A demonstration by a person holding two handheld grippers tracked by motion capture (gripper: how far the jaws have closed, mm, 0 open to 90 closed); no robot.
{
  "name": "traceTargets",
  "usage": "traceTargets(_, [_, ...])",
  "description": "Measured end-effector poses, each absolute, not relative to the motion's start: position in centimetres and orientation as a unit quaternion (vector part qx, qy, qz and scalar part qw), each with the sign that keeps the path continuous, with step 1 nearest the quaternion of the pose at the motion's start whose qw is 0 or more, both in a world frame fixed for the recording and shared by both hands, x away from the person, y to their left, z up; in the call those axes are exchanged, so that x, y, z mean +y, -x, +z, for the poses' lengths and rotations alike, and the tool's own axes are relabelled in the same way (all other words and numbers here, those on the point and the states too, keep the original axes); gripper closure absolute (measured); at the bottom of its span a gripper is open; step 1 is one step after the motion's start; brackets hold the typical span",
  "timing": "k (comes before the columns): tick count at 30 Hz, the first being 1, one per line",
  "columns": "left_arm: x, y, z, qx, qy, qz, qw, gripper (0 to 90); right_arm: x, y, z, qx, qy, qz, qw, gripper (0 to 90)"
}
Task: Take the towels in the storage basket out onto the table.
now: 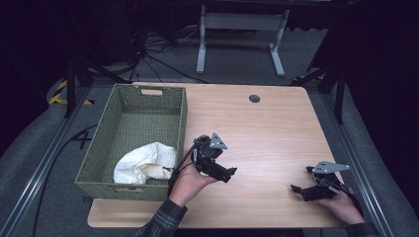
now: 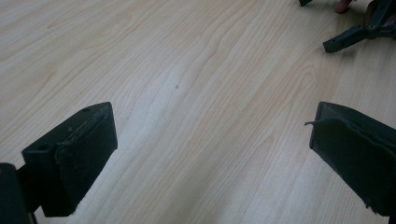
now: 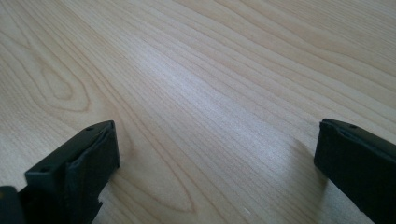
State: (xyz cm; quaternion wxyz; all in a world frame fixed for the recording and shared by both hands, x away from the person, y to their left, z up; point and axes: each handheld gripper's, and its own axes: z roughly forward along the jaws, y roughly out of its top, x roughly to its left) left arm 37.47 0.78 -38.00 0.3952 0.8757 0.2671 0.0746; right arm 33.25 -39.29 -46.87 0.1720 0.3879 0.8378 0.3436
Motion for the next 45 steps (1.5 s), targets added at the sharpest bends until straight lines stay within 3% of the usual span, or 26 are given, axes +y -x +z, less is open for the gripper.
traceTargets(17, [2.0, -38.2, -35.8, 0.261, -0.872, 0.076, 0.406, 1.8, -39.3, -33.2, -46.9, 0.838, -0.388, 0.343, 0.172, 0.3])
traceTargets(45, [8.0, -39.0, -33.4, 0.291, -0.859, 0.100, 0.408, 2.2, -39.3, -33.2, -46.9, 0.838, -0.388, 0.343, 0.172, 0.3])
